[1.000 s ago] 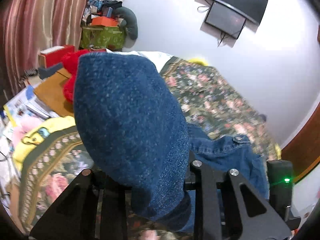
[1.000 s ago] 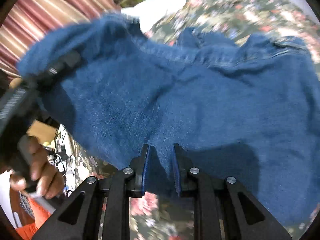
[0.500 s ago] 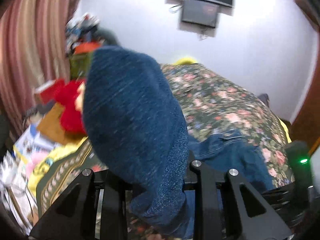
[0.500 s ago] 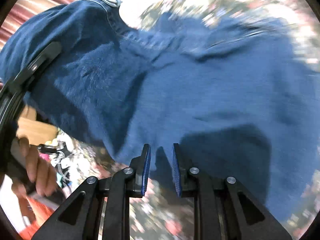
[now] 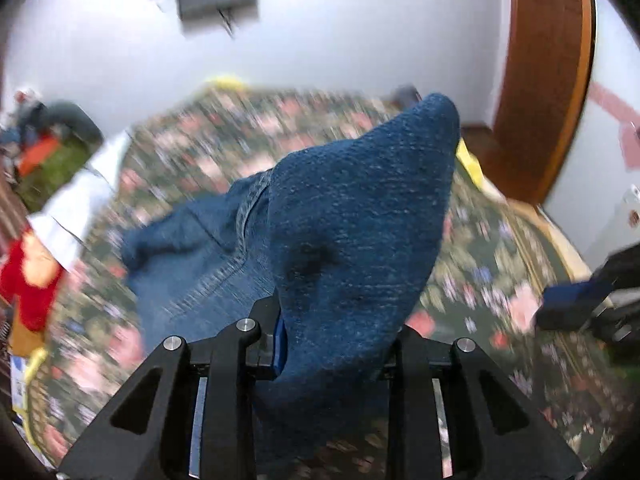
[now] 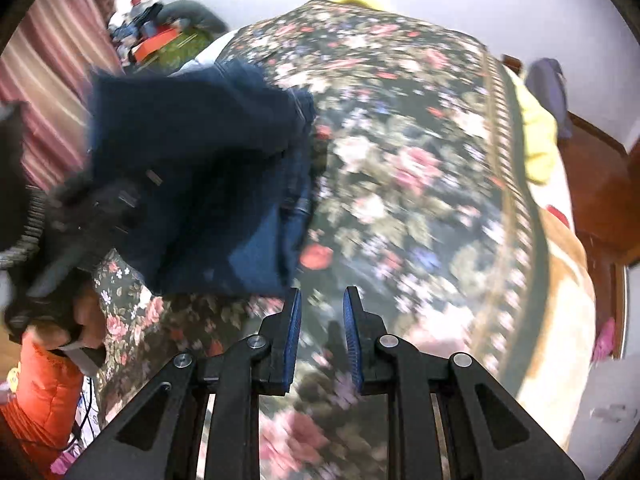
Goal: Fold large clothes
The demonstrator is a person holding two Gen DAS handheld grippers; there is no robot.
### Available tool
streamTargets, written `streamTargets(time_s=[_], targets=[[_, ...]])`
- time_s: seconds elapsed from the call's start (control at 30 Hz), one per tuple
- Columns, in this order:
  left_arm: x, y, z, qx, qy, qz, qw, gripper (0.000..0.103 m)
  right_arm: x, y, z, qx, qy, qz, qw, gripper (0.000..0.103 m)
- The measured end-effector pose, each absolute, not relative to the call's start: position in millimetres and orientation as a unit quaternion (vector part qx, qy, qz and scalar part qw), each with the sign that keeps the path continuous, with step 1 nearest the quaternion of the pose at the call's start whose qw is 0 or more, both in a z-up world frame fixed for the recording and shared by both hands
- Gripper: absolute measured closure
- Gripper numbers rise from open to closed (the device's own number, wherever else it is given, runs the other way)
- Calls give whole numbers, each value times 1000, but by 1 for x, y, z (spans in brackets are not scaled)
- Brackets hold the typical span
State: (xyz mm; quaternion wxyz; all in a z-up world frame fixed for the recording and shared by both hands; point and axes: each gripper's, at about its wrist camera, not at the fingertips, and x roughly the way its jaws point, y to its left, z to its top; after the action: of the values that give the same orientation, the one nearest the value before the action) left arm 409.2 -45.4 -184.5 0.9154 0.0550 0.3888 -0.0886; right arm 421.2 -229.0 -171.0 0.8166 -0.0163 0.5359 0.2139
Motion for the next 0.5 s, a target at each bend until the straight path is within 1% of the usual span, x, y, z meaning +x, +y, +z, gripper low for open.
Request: streamTargets(time_s=[0.07, 0.1, 0.13, 0.17, 0.2, 0.23, 0.3, 0.5], targets=[[408, -49, -195, 55, 408, -97, 906, 77, 412, -237, -169, -10, 534, 205, 820, 86], [406, -51, -197, 54, 413, -98, 904, 74, 409, -242, -168, -9, 533, 202, 822, 86], [403, -52, -198, 57, 419, -104, 900, 69, 407, -245, -167, -7, 530, 200, 824, 86], [401, -55, -199, 57, 425, -111, 897, 66, 403, -250, -166, -5, 528, 199, 825, 86], [397, -54, -198, 53, 431, -119, 893, 60, 400, -252, -165, -2, 527, 198, 827, 86], [392, -51, -198, 50, 436, -126, 890, 51, 398, -250, -164, -2, 526, 197, 827, 86], [381, -52, -195, 43, 441, -147, 885, 41, 393, -248, -159, -3, 520, 198, 831, 86], [342, -31, -163, 31, 414, -156, 897, 33, 393, -229, -136, -17, 493, 222, 841, 86]])
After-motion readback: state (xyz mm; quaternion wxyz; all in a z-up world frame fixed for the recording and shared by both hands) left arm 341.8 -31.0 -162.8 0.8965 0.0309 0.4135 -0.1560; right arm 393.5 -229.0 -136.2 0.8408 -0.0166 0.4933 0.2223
